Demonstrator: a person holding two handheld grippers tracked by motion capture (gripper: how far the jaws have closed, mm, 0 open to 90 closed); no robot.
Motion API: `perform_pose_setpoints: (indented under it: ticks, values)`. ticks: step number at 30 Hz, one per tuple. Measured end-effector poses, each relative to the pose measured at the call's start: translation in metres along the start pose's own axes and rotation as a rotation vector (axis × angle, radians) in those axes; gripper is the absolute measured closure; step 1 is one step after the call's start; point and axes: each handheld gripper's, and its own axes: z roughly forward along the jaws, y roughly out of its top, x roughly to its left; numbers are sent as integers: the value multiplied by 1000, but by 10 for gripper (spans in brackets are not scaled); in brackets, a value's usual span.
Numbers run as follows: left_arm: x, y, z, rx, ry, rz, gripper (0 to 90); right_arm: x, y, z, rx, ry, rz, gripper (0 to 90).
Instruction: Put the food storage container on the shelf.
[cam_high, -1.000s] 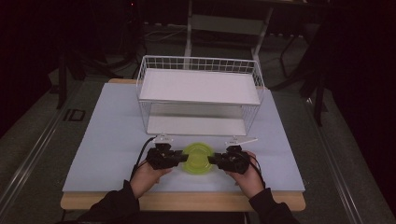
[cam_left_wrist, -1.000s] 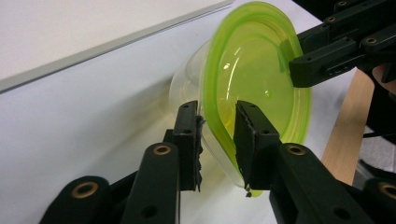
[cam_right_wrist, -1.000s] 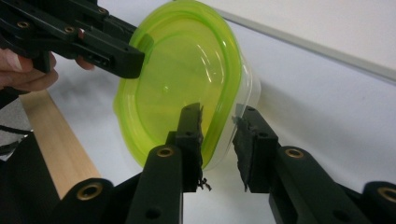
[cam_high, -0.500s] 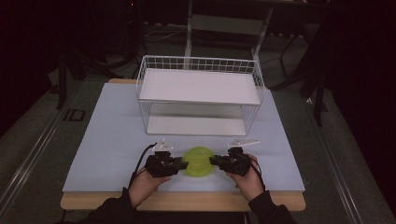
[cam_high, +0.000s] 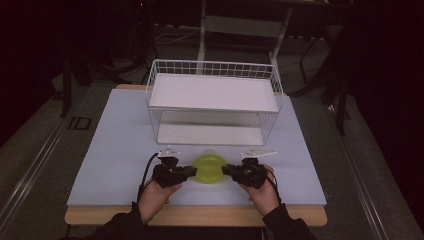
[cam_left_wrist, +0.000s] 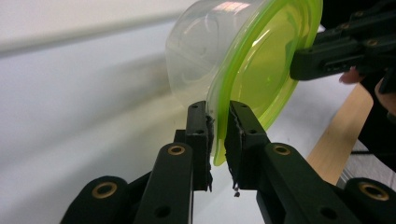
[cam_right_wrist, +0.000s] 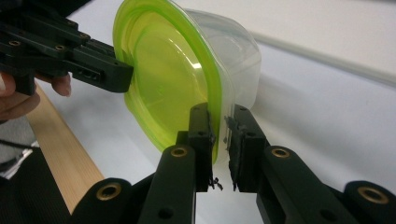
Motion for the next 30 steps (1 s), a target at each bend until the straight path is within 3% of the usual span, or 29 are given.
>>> perform_pose_setpoints:
  ticks: [7, 18, 30]
  values:
    - [-4, 17, -16, -57, -2, 10, 806, 6, 17, -10, -55, -3, -19, 806]
    - [-16, 52, -48, -124, 7, 84, 812, 18, 54, -33, -135, 1, -29, 806]
    - [-24, 91, -69, -181, 1, 112, 811, 23, 92, -55, -182, -13, -33, 805]
